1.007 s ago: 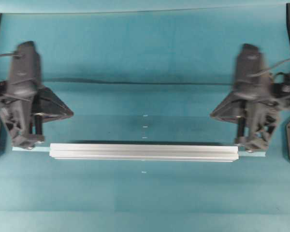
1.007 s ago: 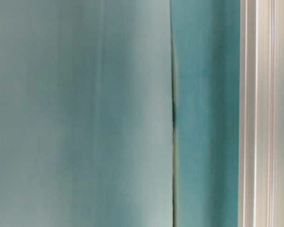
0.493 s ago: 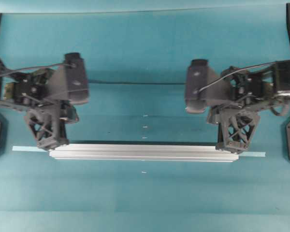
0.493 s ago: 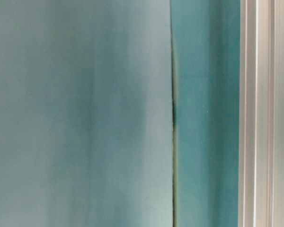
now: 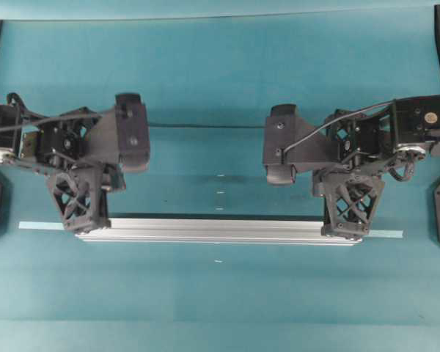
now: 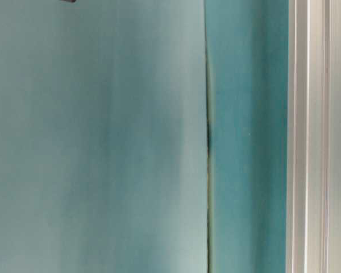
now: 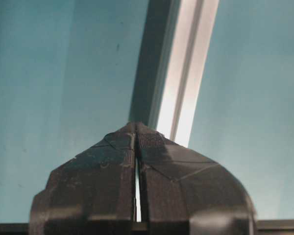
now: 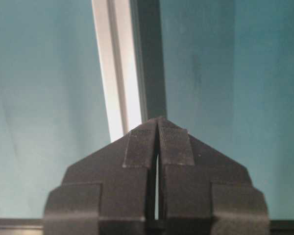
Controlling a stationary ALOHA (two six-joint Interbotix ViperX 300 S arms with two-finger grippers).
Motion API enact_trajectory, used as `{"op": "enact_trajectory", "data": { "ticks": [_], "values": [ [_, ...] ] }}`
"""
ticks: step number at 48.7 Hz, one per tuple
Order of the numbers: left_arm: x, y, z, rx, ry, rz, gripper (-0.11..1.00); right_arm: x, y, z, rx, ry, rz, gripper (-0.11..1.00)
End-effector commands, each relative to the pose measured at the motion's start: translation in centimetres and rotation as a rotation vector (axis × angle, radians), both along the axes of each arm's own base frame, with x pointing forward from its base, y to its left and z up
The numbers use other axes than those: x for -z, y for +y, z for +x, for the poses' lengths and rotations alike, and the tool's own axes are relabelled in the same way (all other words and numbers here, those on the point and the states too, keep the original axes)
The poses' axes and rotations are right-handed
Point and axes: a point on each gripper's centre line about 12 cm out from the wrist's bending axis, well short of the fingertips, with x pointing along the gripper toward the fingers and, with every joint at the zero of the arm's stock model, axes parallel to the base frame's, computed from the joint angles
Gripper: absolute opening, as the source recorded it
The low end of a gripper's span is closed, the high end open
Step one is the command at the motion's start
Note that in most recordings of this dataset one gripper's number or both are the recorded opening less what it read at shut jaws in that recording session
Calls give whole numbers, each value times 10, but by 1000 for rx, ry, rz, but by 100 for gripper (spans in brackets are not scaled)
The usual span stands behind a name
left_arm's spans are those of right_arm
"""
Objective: Lift the metal rail with both hands and move it towards you.
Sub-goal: 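Lower both open grippers over the two ends of the silver rail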
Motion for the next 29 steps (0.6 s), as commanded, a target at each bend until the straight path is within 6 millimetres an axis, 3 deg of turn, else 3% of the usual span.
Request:
{"op": "enact_trajectory", "data": {
  "ticks": [1, 6, 11, 14, 21, 25, 29],
  "values": [
    [-8, -6, 0, 62, -24, 24, 0, -2, 2, 1, -3, -3, 7, 5],
    [-8, -7, 1, 70, -24, 26, 5, -1, 2, 1, -3, -2, 9, 14],
    [-9, -7, 1, 58, -24, 20, 17, -1, 3, 1, 0, 0, 17, 39],
    [-7, -7, 0, 44, -17, 13, 31, 0, 3, 0, 8, 5, 20, 56],
    [-4, -7, -1, 22, -8, 2, 74, 6, 4, -4, -2, 27, 8, 91],
    [-2, -7, -2, 22, 0, 2, 94, 9, 6, -4, -2, 30, 9, 100],
    [2, -7, -3, 22, 12, 2, 98, 11, 6, -5, 10, 37, 12, 99]
  ]
}}
